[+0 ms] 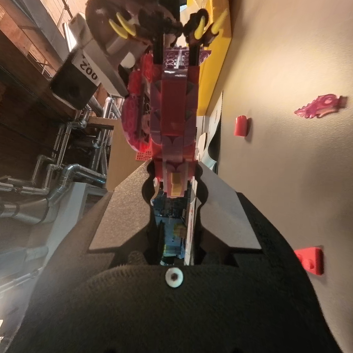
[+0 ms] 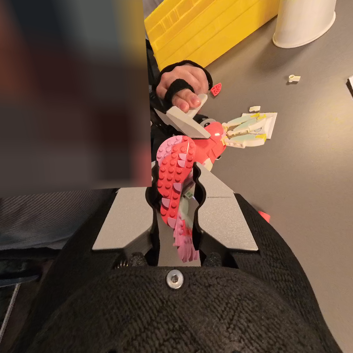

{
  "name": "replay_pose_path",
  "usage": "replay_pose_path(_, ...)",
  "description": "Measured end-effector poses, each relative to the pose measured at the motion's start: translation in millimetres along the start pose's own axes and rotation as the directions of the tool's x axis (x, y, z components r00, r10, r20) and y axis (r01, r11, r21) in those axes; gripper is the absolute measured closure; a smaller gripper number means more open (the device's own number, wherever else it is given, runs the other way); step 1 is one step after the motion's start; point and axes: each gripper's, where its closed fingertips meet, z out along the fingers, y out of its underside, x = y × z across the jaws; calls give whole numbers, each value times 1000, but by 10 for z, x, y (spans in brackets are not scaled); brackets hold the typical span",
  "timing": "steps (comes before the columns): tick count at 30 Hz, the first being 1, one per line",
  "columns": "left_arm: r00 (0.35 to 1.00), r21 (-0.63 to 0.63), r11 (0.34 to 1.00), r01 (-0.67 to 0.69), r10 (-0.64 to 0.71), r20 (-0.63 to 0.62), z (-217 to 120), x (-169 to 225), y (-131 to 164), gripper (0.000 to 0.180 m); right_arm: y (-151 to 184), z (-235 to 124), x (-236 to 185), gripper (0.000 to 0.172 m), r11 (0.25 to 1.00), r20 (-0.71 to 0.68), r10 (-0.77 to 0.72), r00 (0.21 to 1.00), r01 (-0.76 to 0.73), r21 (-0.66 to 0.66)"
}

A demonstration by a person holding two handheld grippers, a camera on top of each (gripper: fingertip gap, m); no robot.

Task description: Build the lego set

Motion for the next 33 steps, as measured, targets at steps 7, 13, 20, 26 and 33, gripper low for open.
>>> replay_pose_path(7, 1000, -9, 1000, 22, -22, -7, 8, 2, 31, 141, -7, -3, 45, 138, 997, -49, -68, 996, 67, -28)
replay_pose_path(13, 1000, -7, 1000, 22, -23, -8, 9, 5, 24, 141, 6, -4, 46, 138, 994, -70, -98, 993, 94, -59)
replay_pose_path(20, 1000, -8, 1000, 25, -25, 7, 5, -25, 26, 141, -19, -8, 28, 138, 990, -96, -131, 987, 126, -58)
replay_pose_path(26, 1000, -11, 1000, 22, -22, 20, 1, -45, 31, 141, -24, -6, 10, 135, 988, -113, -147, 983, 141, -59)
replay_pose_path(33, 1000, -22, 1000, 19, -19, 20, 8, -41, 53, 141, -118, -87, 40, 116, 984, -178, -178, 968, 177, -18)
